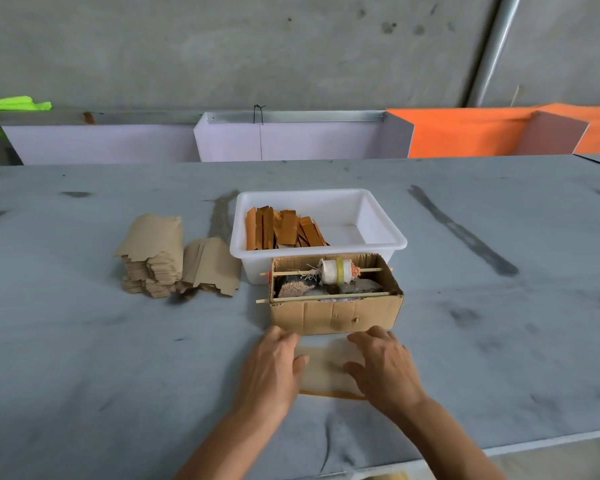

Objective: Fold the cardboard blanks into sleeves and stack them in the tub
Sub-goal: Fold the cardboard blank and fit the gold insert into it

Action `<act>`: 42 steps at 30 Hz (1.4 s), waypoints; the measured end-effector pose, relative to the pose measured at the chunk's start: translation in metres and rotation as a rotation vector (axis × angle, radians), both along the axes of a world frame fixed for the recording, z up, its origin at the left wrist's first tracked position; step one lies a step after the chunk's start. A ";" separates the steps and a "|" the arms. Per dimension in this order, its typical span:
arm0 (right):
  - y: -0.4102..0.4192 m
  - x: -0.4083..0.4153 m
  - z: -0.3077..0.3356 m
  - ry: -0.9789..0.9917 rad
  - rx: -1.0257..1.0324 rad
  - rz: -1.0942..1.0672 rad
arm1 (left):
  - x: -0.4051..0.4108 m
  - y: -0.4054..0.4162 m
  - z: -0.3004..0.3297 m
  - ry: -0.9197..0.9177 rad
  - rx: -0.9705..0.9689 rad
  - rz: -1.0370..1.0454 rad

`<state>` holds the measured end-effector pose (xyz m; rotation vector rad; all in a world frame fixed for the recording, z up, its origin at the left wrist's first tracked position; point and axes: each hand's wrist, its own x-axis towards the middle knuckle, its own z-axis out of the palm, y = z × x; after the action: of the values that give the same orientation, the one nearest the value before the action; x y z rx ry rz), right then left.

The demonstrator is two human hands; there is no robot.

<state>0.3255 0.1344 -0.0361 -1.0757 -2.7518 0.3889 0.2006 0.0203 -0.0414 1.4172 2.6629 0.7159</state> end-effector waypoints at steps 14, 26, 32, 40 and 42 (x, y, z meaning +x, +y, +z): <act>0.016 -0.003 -0.004 -0.016 -0.109 0.092 | -0.014 0.016 -0.001 -0.082 -0.125 0.007; 0.015 -0.012 -0.003 0.088 -0.123 0.207 | -0.027 0.005 -0.002 -0.226 -0.001 -0.038; 0.013 -0.012 -0.001 0.119 -0.112 0.216 | -0.031 0.002 -0.003 -0.064 0.009 -0.145; 0.010 -0.007 -0.002 0.180 0.183 0.374 | -0.028 -0.005 0.008 0.208 -0.006 -0.369; 0.008 -0.006 -0.004 0.200 0.316 0.436 | -0.027 -0.006 0.012 0.266 0.007 -0.388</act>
<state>0.3194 0.1424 -0.0397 -0.3412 -2.7239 0.0954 0.1737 0.0139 -0.0294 2.0781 2.4317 0.5296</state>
